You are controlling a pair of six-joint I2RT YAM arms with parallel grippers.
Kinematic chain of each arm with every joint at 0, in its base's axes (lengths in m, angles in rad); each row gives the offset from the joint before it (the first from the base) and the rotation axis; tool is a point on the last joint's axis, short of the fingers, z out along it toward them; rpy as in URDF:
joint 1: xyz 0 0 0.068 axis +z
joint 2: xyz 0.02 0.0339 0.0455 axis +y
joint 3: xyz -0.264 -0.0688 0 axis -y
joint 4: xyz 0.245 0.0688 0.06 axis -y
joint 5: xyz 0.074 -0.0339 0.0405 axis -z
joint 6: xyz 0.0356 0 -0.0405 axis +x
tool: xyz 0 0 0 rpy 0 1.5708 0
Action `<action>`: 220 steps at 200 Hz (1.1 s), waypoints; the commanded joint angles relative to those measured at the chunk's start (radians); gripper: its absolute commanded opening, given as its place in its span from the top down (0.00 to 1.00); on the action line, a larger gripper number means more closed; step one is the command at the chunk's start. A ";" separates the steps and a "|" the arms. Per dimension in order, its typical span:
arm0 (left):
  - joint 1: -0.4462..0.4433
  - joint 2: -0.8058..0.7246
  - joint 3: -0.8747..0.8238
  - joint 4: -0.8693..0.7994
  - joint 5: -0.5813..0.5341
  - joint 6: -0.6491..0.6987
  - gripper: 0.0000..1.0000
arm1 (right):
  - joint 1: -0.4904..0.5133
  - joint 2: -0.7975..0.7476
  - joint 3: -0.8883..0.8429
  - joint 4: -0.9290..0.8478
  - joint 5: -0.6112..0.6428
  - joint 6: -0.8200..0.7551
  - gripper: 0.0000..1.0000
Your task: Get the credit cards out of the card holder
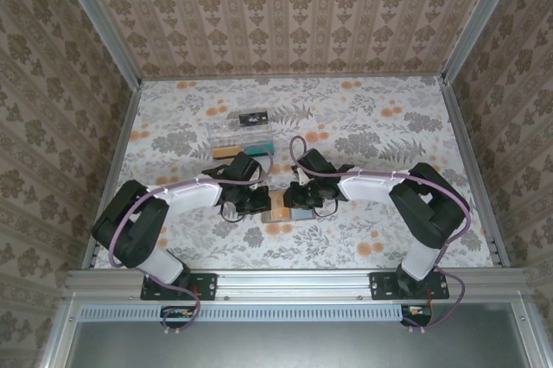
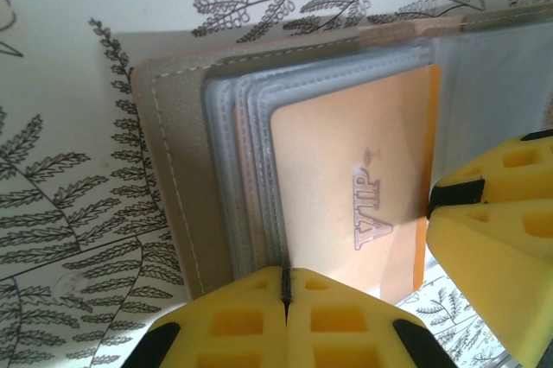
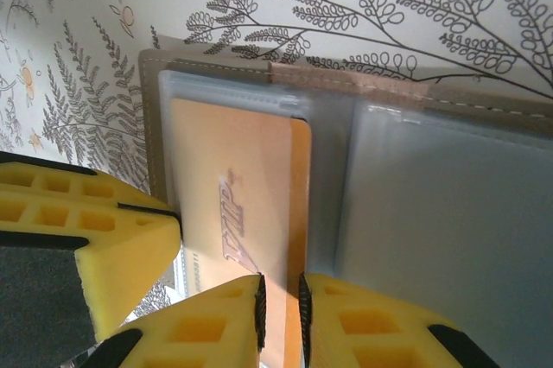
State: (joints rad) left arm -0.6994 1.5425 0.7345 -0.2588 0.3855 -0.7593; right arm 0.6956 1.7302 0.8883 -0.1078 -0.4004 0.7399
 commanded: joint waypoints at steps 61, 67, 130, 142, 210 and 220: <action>-0.009 0.046 -0.008 -0.015 -0.004 -0.013 0.96 | -0.017 0.026 -0.039 0.039 -0.041 0.026 0.79; -0.009 0.047 -0.006 -0.014 -0.001 -0.012 0.96 | -0.017 0.026 -0.038 0.044 -0.045 0.028 0.81; -0.008 0.052 0.005 -0.045 -0.021 -0.007 1.00 | -0.042 -0.011 -0.072 0.035 -0.028 0.027 1.00; -0.008 0.054 0.008 -0.057 -0.025 0.000 1.00 | -0.053 -0.024 -0.083 0.024 -0.024 0.018 1.00; -0.007 0.065 0.014 -0.052 -0.020 0.002 1.00 | -0.073 -0.026 -0.112 0.067 -0.059 0.027 0.93; -0.008 0.066 0.014 -0.052 -0.018 0.002 1.00 | -0.071 -0.019 -0.116 0.089 -0.067 0.037 0.88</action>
State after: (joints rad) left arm -0.7006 1.5692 0.7490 -0.2443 0.4004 -0.7631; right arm 0.6281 1.7008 0.7979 -0.0406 -0.4503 0.7635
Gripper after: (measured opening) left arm 0.049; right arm 0.079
